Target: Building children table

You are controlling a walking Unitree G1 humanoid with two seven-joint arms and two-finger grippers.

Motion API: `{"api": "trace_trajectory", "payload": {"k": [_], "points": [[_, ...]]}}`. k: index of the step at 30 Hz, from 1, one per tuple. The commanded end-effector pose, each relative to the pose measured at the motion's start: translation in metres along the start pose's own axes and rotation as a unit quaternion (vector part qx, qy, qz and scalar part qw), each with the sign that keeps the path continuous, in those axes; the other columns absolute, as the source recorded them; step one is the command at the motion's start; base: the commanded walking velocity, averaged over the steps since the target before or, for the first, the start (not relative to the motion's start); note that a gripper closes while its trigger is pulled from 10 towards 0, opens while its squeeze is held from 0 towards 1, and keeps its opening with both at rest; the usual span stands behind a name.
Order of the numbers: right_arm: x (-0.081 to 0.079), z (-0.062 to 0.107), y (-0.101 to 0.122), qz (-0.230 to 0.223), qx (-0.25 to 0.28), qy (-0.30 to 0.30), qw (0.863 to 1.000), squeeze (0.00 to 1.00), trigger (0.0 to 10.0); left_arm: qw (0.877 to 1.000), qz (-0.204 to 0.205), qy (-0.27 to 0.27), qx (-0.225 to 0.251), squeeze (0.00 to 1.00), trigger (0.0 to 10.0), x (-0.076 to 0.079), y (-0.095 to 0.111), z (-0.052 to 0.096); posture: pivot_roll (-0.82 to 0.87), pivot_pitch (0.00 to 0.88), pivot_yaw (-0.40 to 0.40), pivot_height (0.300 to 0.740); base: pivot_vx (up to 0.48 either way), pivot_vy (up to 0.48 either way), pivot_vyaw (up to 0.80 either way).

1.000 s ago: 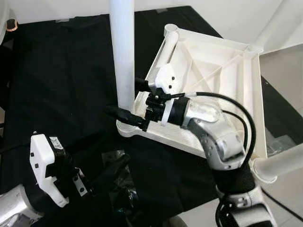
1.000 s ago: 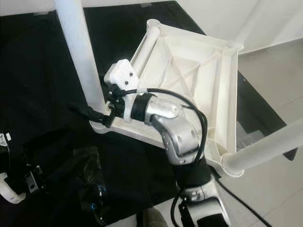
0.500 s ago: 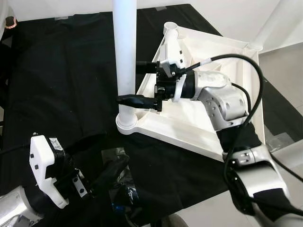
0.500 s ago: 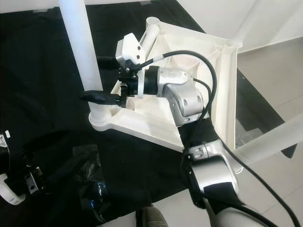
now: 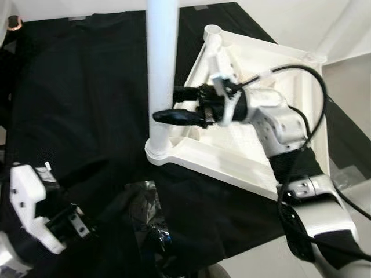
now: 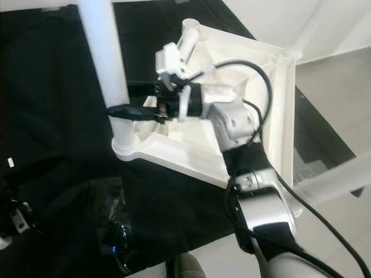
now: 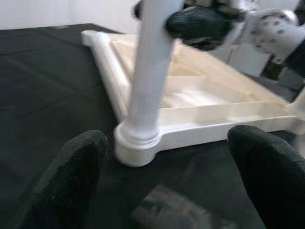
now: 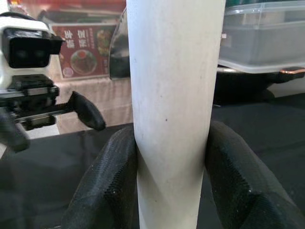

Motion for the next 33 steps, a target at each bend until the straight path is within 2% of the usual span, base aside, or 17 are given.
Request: {"api": "trace_trajectory", "payload": {"k": [1,5,7,10,12,14,15,16,17,18,19,20,22,23,31,32,33], "points": [[-0.006,0.009,-0.020,-0.039,-0.018,0.000,0.999,0.00,0.0,1.000,-0.007,0.003,-0.003,0.00,10.0,-0.003,0.002,0.005,0.18,0.321,-0.139,0.740,0.000,0.000,0.00],[-0.022,0.030,-0.048,-0.087,-0.025,-0.042,0.995,0.00,0.0,0.999,-0.036,0.038,-0.012,0.00,10.0,-0.015,0.009,0.019,0.19,0.320,-0.152,0.740,0.000,0.000,0.00],[-0.023,0.039,-0.065,-0.104,-0.034,-0.101,0.989,0.00,0.0,0.997,-0.054,0.061,-0.016,0.00,10.0,-0.021,0.015,0.028,0.19,0.322,-0.172,0.740,0.000,0.000,0.00],[-0.022,0.042,-0.072,-0.108,-0.039,-0.131,0.985,0.00,0.0,0.996,-0.060,0.070,-0.018,0.00,10.0,-0.022,0.017,0.031,0.19,0.322,-0.172,0.740,0.000,0.000,0.00],[-0.025,0.040,-0.092,-0.129,-0.060,-0.213,0.967,0.00,0.0,0.993,-0.069,0.090,-0.017,0.00,10.0,-0.023,0.022,0.039,0.19,0.315,-0.183,0.740,0.000,0.000,0.00],[-0.025,0.040,-0.092,-0.129,-0.060,-0.213,0.967,0.00,0.0,0.993,-0.069,0.090,-0.017,0.00,10.0,-0.023,0.022,0.039,0.19,0.315,-0.183,0.740,0.000,0.000,0.00],[-0.025,0.038,-0.104,-0.119,-0.089,-0.280,0.948,0.00,0.0,0.993,-0.070,0.095,-0.016,0.00,10.0,-0.022,0.023,0.041,0.19,0.313,-0.187,0.740,0.000,0.000,0.00],[-0.023,0.047,-0.117,-0.079,-0.151,-0.426,0.889,0.00,0.0,0.993,-0.067,0.097,-0.014,0.00,10.0,-0.018,0.023,0.042,0.19,0.309,-0.193,0.740,0.000,0.000,0.00],[-0.023,0.047,-0.117,-0.079,-0.151,-0.426,0.889,0.00,0.0,0.993,-0.067,0.097,-0.014,0.00,10.0,-0.018,0.023,0.042,0.19,0.309,-0.193,0.740,0.000,0.000,0.00],[-0.033,0.044,-0.125,-0.053,-0.176,-0.495,0.850,0.00,0.0,0.993,-0.059,0.100,-0.007,0.00,10.0,-0.014,0.024,0.042,0.19,0.308,-0.195,0.740,0.000,0.000,0.00],[-0.033,0.044,-0.125,-0.053,-0.176,-0.495,0.850,0.00,0.0,0.993,-0.059,0.100,-0.007,0.00,10.0,-0.014,0.024,0.042,0.19,0.308,-0.195,0.740,0.000,0.000,0.00],[-0.044,0.031,-0.128,-0.035,-0.179,-0.524,0.832,0.00,0.0,0.994,-0.046,0.099,0.002,0.00,10.0,-0.009,0.024,0.042,0.19,0.309,-0.196,0.740,0.000,0.000,0.00],[-0.051,0.020,-0.128,-0.033,-0.172,-0.532,0.828,0.00,0.0,0.995,-0.033,0.095,0.011,0.00,10.0,-0.004,0.025,0.042,0.20,0.307,-0.195,0.740,0.000,0.000,0.00],[-0.052,0.001,-0.124,-0.028,-0.153,-0.521,0.839,0.00,0.0,0.997,-0.007,0.079,0.023,0.00,10.0,0.007,0.027,0.042,0.20,0.305,-0.198,0.740,0.000,0.000,0.00],[-0.038,-0.011,-0.115,-0.004,-0.137,-0.529,0.838,0.00,0.0,0.998,0.012,0.058,0.023,0.00,10.0,0.015,0.024,0.040,0.20,0.298,-0.201,0.740,0.000,0.000,0.00],[-0.031,-0.014,-0.109,-0.009,-0.125,-0.529,0.840,0.00,3.0,0.998,0.022,0.047,0.022,0.00,10.0,0.017,0.021,0.038,0.19,0.296,-0.191,0.740,0.000,0.000,0.00],[-0.031,-0.014,-0.109,-0.009,-0.125,-0.529,0.840,0.00,3.0,0.998,0.022,0.047,0.022,0.00,10.0,0.017,0.021,0.038,0.19,0.296,-0.191,0.740,0.000,0.000,0.00]]}}
Point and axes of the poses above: a point about 5 cm out from each wrist's last joint towards the gripper, its own z axis pointing back from the gripper into the wrist, its own y axis along the axis of the wrist's last joint, x = y × z, the point moved 1 cm from there along -z, pointing out of the wrist towards the gripper, and after that the axes turned 7 degrees about -z, right-handed, at the moved point
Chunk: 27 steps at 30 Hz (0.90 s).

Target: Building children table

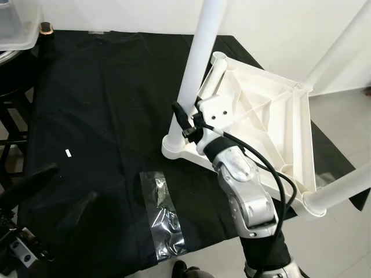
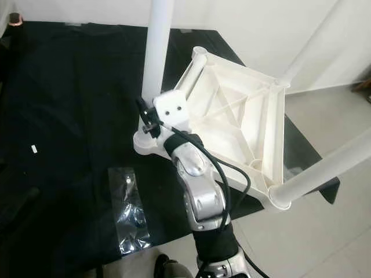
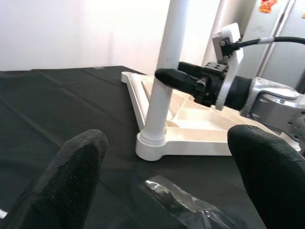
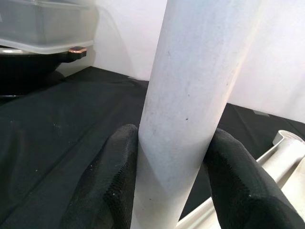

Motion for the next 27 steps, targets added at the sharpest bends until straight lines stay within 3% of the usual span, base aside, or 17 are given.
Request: {"api": "trace_trajectory", "payload": {"k": [1,4,5,7,8,9,10,13,18,20,21,22,23,24,27], "points": [[0.005,0.005,-0.045,0.028,-0.115,-0.004,0.993,0.00,10.0,1.000,0.009,-0.017,-0.002,0.00,10.0,0.006,-0.003,-0.003,0.19,0.296,-0.188,0.740,0.000,0.000,0.00],[0.008,0.003,-0.041,0.029,-0.108,-0.006,0.994,0.00,10.0,1.000,0.011,-0.018,-0.005,0.00,10.0,0.006,-0.005,-0.004,0.19,0.296,-0.186,0.740,0.000,0.000,0.00],[0.014,0.000,-0.034,0.024,-0.096,-0.009,0.995,0.07,10.0,1.000,0.013,-0.019,-0.005,0.00,10.0,0.006,-0.007,-0.007,0.18,0.295,-0.180,0.740,0.000,0.000,0.00],[0.018,-0.002,-0.030,0.020,-0.088,-0.011,0.996,0.07,10.0,1.000,0.015,-0.019,-0.005,0.00,10.0,0.007,-0.008,-0.008,0.18,0.294,-0.178,0.740,0.000,0.000,0.00],[0.020,-0.005,-0.022,0.002,-0.072,0.006,0.997,1.00,10.0,1.000,0.016,-0.019,-0.004,0.00,10.0,0.007,-0.009,-0.009,0.18,0.293,-0.175,0.740,0.000,0.000,0.00],[0.019,-0.008,-0.011,-0.023,-0.046,0.042,0.998,1.00,10.0,1.000,0.017,-0.018,-0.003,0.00,10.0,0.007,-0.009,-0.010,0.18,0.294,-0.171,0.740,0.000,0.000,0.00],[0.019,-0.008,-0.011,-0.023,-0.046,0.042,0.998,1.00,10.0,1.000,0.017,-0.018,-0.003,0.00,10.0,0.007,-0.009,-0.010,0.18,0.294,-0.171,0.740,0.000,0.000,0.00],[0.020,-0.013,0.011,-0.041,-0.001,0.116,0.992,1.00,10.0,0.999,0.022,-0.024,-0.002,0.00,10.0,0.008,-0.011,-0.013,0.18,0.292,-0.168,0.740,0.000,0.000,0.00],[0.028,-0.018,0.023,-0.023,0.009,0.156,0.987,0.99,10.0,0.999,0.027,-0.033,0.002,0.00,10.0,0.011,-0.012,-0.015,0.19,0.287,-0.167,0.740,0.000,0.000,0.00],[0.031,-0.019,0.025,-0.030,0.009,0.170,0.985,0.87,10.0,0.999,0.027,-0.035,0.002,0.00,10.0,0.011,-0.013,-0.016,0.19,0.287,-0.168,0.740,0.000,0.000,0.00],[0.032,-0.019,0.025,-0.039,0.004,0.197,0.980,0.10,10.0,0.999,0.027,-0.036,0.003,0.00,10.0,0.011,-0.013,-0.017,0.20,0.284,-0.168,0.740,0.000,0.000,0.00],[0.032,-0.019,0.025,-0.039,0.004,0.197,0.980,0.10,10.0,0.999,0.027,-0.036,0.003,0.00,10.0,0.011,-0.013,-0.017,0.20,0.284,-0.168,0.740,0.000,0.000,0.00],[0.033,-0.017,0.025,-0.049,0.000,0.236,0.970,0.00,10.0,0.999,0.027,-0.036,0.004,0.00,10.0,0.011,-0.013,-0.018,0.20,0.284,-0.168,0.740,0.000,0.000,0.00],[0.039,-0.017,0.024,-0.046,-0.006,0.267,0.963,0.00,10.0,0.999,0.028,-0.038,0.005,0.00,10.0,0.012,-0.013,-0.019,0.20,0.284,-0.163,0.740,0.000,0.000,0.00],[0.047,-0.019,0.025,-0.044,-0.009,0.286,0.957,0.00,10.0,0.999,0.029,-0.040,0.006,0.00,10.0,0.013,-0.013,-0.020,0.20,0.284,-0.163,0.740,0.000,0.000,0.00]]}}
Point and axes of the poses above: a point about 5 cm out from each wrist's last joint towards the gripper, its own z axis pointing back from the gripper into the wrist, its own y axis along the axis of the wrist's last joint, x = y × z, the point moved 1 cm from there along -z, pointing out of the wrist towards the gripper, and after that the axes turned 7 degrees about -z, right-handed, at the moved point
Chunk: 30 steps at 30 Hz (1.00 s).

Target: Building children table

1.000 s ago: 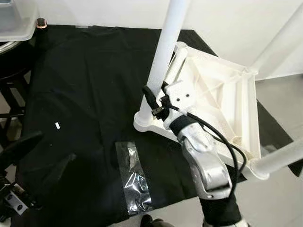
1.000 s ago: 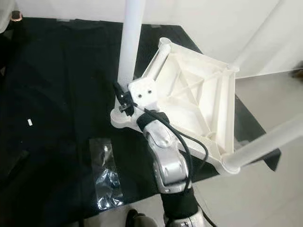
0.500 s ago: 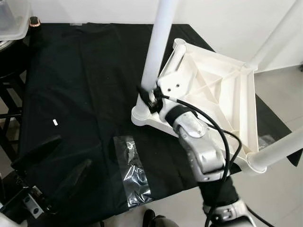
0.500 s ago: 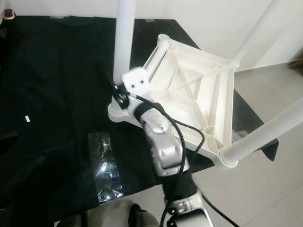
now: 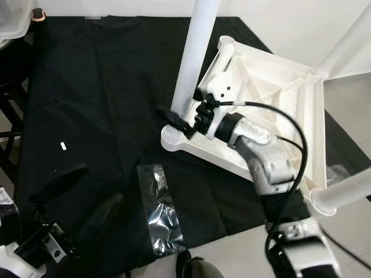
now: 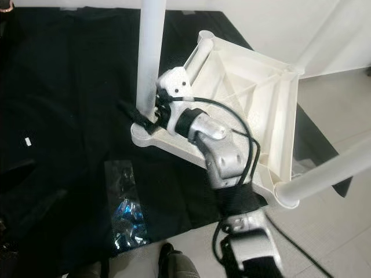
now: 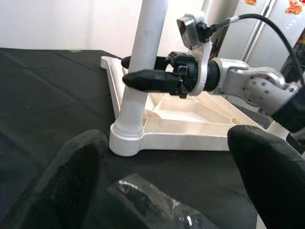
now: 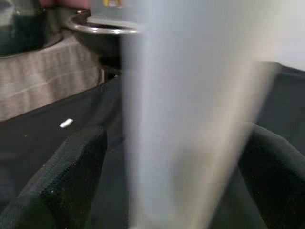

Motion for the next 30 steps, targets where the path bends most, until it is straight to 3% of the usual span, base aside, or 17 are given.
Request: {"api": "trace_trajectory", "payload": {"k": [1,2,5,10,11,12,16,24,27,30], "points": [[0.009,0.006,0.003,0.001,0.011,0.008,1.000,0.00,10.0,1.000,0.007,-0.008,-0.012,0.00,10.0,0.002,-0.003,-0.001,0.20,0.286,-0.163,0.740,0.000,0.000,0.00],[0.022,0.006,0.008,-0.006,0.017,0.009,1.000,0.00,10.0,1.000,0.008,-0.010,-0.011,0.00,10.0,0.004,-0.003,-0.001,0.21,0.290,-0.166,0.740,0.000,0.000,0.00],[0.036,0.003,0.019,-0.028,0.028,0.038,0.999,0.00,10.0,1.000,0.008,-0.011,-0.012,0.00,10.0,0.005,-0.002,0.000,0.22,0.302,-0.170,0.740,0.000,0.000,0.00],[0.034,-0.001,0.021,-0.041,0.019,0.091,0.995,0.00,10.0,1.000,0.005,-0.008,-0.014,0.00,10.0,0.005,0.000,0.002,0.23,0.311,-0.171,0.740,0.000,0.000,0.00],[0.029,-0.003,0.019,-0.039,0.008,0.130,0.991,0.00,2.9,1.000,0.003,-0.005,-0.016,0.00,10.0,0.004,0.001,0.004,0.24,0.316,-0.174,0.740,0.000,0.000,0.00],[0.025,-0.005,0.016,-0.040,-0.003,0.162,0.986,0.00,0.0,1.000,0.001,-0.002,-0.017,0.00,10.0,0.004,0.002,0.005,0.24,0.319,-0.174,0.740,0.000,0.000,0.00],[0.021,-0.008,0.016,-0.043,-0.010,0.210,0.977,0.00,0.0,1.000,-0.003,0.003,-0.022,0.00,10.0,0.003,0.004,0.008,0.25,0.328,-0.173,0.740,0.000,0.000,0.00],[0.029,-0.005,0.019,-0.043,-0.006,0.215,0.976,0.00,0.0,1.000,-0.005,0.004,-0.023,0.00,10.0,0.002,0.004,0.008,0.25,0.327,-0.172,0.740,0.000,0.000,0.00],[0.027,-0.004,0.006,-0.037,-0.019,0.192,0.980,0.00,0.0,1.000,-0.004,0.002,-0.022,0.00,10.0,0.001,0.004,0.007,0.23,0.316,-0.168,0.740,0.000,0.000,0.00],[0.021,-0.011,-0.016,-0.022,-0.047,0.131,0.990,0.00,0.0,1.000,-0.004,0.001,-0.021,0.00,10.0,0.000,0.003,0.006,0.23,0.316,-0.168,0.740,0.000,0.000,0.00]]}}
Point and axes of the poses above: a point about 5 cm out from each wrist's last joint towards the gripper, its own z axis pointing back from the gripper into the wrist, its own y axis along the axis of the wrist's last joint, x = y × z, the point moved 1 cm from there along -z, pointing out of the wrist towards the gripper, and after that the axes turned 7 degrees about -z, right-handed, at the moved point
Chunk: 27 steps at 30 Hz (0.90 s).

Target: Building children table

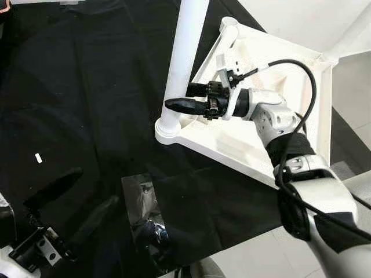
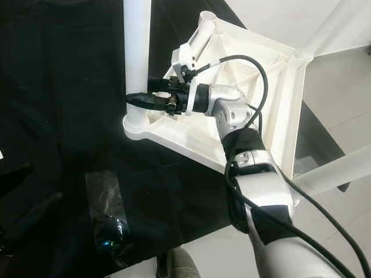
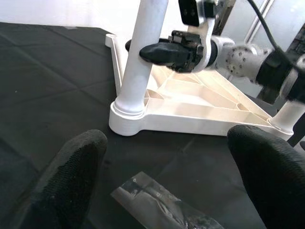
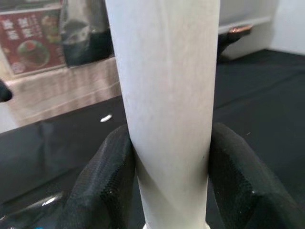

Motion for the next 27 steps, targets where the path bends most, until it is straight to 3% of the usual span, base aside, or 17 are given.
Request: {"api": "trace_trajectory", "payload": {"k": [1,2,3,4,5,6,7,8,9,10,16,20,21,23,24,27], "points": [[-0.001,-0.001,-0.025,-0.015,-0.043,-0.037,0.998,0.00,0.0,1.000,-0.003,-0.008,-0.002,0.00,10.0,0.002,0.002,0.000,0.23,0.316,-0.168,0.740,0.000,0.000,0.00],[0.001,-0.005,-0.060,-0.009,-0.089,-0.246,0.965,0.00,0.0,1.000,-0.003,-0.009,-0.002,0.00,10.0,0.002,0.001,0.000,0.21,0.308,-0.171,0.740,0.000,0.000,0.00],[0.001,-0.005,-0.060,-0.009,-0.089,-0.246,0.965,0.00,0.0,1.000,-0.003,-0.009,-0.002,0.00,10.0,0.002,0.001,0.000,0.21,0.308,-0.171,0.740,0.000,0.000,0.00],[-0.008,-0.002,-0.081,0.004,-0.100,-0.374,0.922,0.00,0.0,1.000,-0.003,-0.009,-0.001,0.00,10.0,0.001,0.001,0.000,0.21,0.308,-0.171,0.740,0.000,0.000,0.00],[-0.031,-0.004,-0.097,0.023,-0.106,-0.422,0.900,0.00,0.0,1.000,-0.002,-0.009,0.000,0.00,10.0,0.000,0.001,-0.001,0.22,0.311,-0.168,0.740,0.000,0.000,0.00],[-0.031,-0.004,-0.097,0.023,-0.106,-0.422,0.900,0.00,0.0,1.000,-0.002,-0.009,0.000,0.00,10.0,0.000,0.001,-0.001,0.22,0.311,-0.168,0.740,0.000,0.000,0.00],[-0.055,-0.015,-0.108,0.010,-0.104,-0.424,0.900,0.00,0.0,1.000,-0.002,-0.011,0.000,0.00,10.0,-0.001,0.000,-0.001,0.20,0.305,-0.155,0.740,0.000,0.000,0.00],[-0.055,-0.015,-0.108,0.010,-0.104,-0.424,0.900,0.00,0.0,1.000,-0.002,-0.011,0.000,0.00,10.0,-0.001,0.000,-0.001,0.20,0.305,-0.155,0.740,0.000,0.000,0.00],[-0.069,-0.028,-0.111,-0.004,-0.091,-0.396,0.914,0.00,0.0,1.000,0.000,-0.013,0.004,0.00,10.0,-0.001,0.000,-0.003,0.20,0.295,-0.154,0.740,0.000,0.000,0.00],[-0.074,-0.039,-0.112,-0.018,-0.082,-0.385,0.919,0.00,0.0,1.000,0.001,-0.017,0.006,0.00,10.0,-0.001,-0.001,-0.005,0.20,0.285,-0.149,0.740,0.000,0.000,0.00],[-0.074,-0.065,-0.103,-0.042,-0.055,-0.361,0.930,0.00,0.0,1.000,0.001,-0.021,0.012,0.00,10.0,-0.003,-0.003,-0.009,0.20,0.272,-0.157,0.740,0.000,0.000,0.00],[-0.087,-0.081,-0.091,-0.050,-0.043,-0.341,0.938,0.00,0.1,1.000,-0.002,-0.022,0.014,0.00,10.0,-0.003,-0.003,-0.010,0.20,0.266,-0.158,0.740,0.000,0.000,0.00],[-0.090,-0.082,-0.088,-0.048,-0.042,-0.346,0.936,0.00,10.0,1.000,-0.003,-0.021,0.013,0.00,10.0,-0.004,-0.003,-0.010,0.21,0.265,-0.157,0.740,0.000,0.000,0.00],[-0.097,-0.086,-0.081,-0.037,-0.037,-0.319,0.946,0.00,10.0,1.000,-0.004,-0.021,0.013,0.00,10.0,-0.004,-0.003,-0.009,0.20,0.265,-0.154,0.740,0.000,0.000,0.00],[-0.100,-0.086,-0.079,-0.043,-0.036,-0.305,0.951,1.00,10.0,1.000,-0.003,-0.022,0.013,0.00,10.0,-0.004,-0.003,-0.009,0.20,0.265,-0.154,0.740,0.000,0.000,0.00],[-0.101,-0.084,-0.073,-0.047,-0.030,-0.292,0.955,1.00,10.0,1.000,-0.002,-0.023,0.013,0.00,10.0,-0.004,-0.004,-0.010,0.19,0.268,-0.151,0.740,0.000,0.000,0.00]]}}
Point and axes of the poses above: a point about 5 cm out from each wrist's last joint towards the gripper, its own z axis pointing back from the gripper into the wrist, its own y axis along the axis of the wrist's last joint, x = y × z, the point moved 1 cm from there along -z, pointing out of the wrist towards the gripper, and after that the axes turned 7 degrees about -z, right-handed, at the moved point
